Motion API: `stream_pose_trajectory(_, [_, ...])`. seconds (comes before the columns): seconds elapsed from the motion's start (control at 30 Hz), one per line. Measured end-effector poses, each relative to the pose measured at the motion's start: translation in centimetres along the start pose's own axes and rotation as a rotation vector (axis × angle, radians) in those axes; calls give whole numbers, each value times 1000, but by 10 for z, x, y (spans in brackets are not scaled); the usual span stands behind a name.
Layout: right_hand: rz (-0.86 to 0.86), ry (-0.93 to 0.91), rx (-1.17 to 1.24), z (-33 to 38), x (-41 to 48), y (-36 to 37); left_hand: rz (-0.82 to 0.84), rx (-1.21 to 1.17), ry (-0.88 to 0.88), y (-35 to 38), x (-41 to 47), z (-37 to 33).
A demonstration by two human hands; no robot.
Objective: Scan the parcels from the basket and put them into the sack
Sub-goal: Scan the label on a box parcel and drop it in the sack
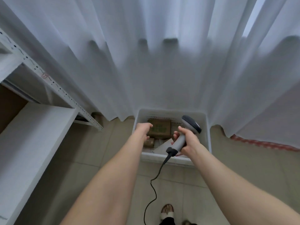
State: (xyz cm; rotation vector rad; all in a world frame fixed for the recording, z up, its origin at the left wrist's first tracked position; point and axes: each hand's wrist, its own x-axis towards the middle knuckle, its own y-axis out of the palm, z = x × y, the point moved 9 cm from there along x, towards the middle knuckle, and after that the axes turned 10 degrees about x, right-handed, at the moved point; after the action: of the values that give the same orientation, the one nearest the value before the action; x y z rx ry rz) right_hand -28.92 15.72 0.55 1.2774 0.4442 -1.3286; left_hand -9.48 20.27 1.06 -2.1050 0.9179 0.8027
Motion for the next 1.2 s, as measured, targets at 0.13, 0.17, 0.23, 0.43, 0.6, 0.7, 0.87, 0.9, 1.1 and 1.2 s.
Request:
stream_pose_trajectory(0.13, [-68,34,53,29,55,-7,22,50,-41,35,50,-19])
stream_pose_trajectory(0.17, [-78,47,66,34,69,-8,29,60,-57,45,62,-22])
stream_pose_trajectory(0.23, [-108,64,77,43,98,-12,42,68,-85,62,85,-29])
stream_pose_trajectory(0.43, [-128,111,57,70,197,-9,23,56,-100,110,172,-46])
stream_pose_trajectory(0.6, [-247,193,54,69,280,-44,69,64,-157,159,246,-12])
stream_pose_trajectory(0.7, [-292,221,86,60,335,-68,81,100,-181,186,298,17])
stream_pose_trajectory(0.87, [-368,238,88,32,435,-117,179,209,-289,237,384,90])
stream_pose_trajectory(0.9, [-383,246,72,26,454,-126,195,236,-309,245,399,105])
stream_pose_trajectory(1.1, [-387,299,-162,-5,556,-170,247,244,-388,290,479,184])
stream_pose_trajectory(1.2, [-377,242,-319,-6,603,-177,231,186,-371,311,510,208])
